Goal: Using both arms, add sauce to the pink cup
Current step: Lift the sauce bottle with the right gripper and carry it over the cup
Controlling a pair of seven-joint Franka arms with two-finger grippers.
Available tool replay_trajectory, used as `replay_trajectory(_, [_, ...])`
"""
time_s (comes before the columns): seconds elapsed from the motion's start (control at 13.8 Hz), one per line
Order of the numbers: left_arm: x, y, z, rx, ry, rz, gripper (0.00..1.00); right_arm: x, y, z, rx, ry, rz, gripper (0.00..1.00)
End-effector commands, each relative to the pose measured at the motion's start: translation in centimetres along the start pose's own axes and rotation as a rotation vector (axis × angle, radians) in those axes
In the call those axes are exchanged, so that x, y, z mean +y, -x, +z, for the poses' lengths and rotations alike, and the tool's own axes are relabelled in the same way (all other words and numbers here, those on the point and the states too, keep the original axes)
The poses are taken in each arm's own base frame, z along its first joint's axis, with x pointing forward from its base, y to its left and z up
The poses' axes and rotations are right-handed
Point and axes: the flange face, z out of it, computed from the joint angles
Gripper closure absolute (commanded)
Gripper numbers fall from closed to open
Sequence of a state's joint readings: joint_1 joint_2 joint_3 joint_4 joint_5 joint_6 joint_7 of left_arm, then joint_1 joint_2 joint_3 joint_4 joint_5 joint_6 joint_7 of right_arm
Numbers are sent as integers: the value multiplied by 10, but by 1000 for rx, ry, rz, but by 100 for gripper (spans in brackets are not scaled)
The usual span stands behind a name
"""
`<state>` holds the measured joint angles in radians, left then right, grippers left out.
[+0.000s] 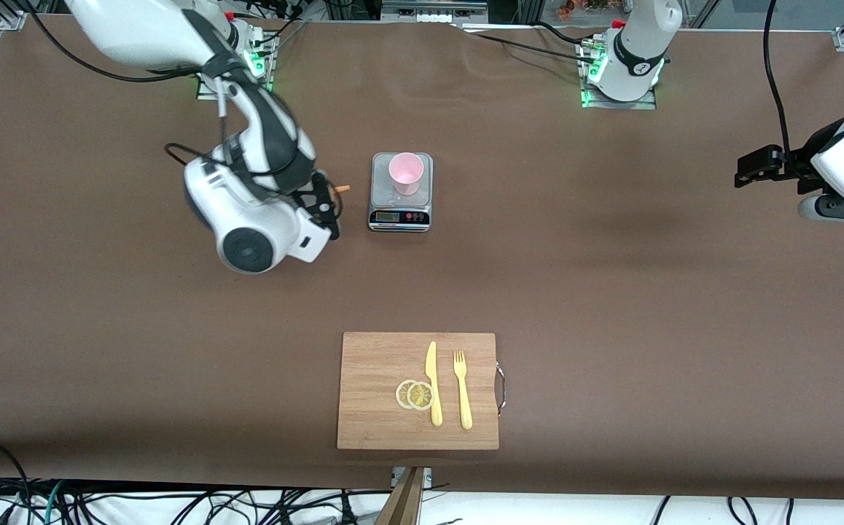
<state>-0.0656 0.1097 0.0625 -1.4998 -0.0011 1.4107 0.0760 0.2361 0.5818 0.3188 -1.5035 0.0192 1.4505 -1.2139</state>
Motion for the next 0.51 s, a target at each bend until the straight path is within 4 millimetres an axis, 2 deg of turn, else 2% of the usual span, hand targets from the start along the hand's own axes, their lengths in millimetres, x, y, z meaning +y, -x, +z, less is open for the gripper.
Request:
replay_trajectory(0.0, [-3, -3, -6, 1, -13, 21, 0, -15, -32, -3, -88, 40, 62, 100])
replay_trajectory(0.36, [-4, -3, -6, 1, -13, 18, 0, -30, -94, 20, -244, 109, 126, 100])
replay_trajectory(0.44, [-4, -3, -6, 1, -13, 20, 0, -31, -101, 23, -263, 120, 137, 100])
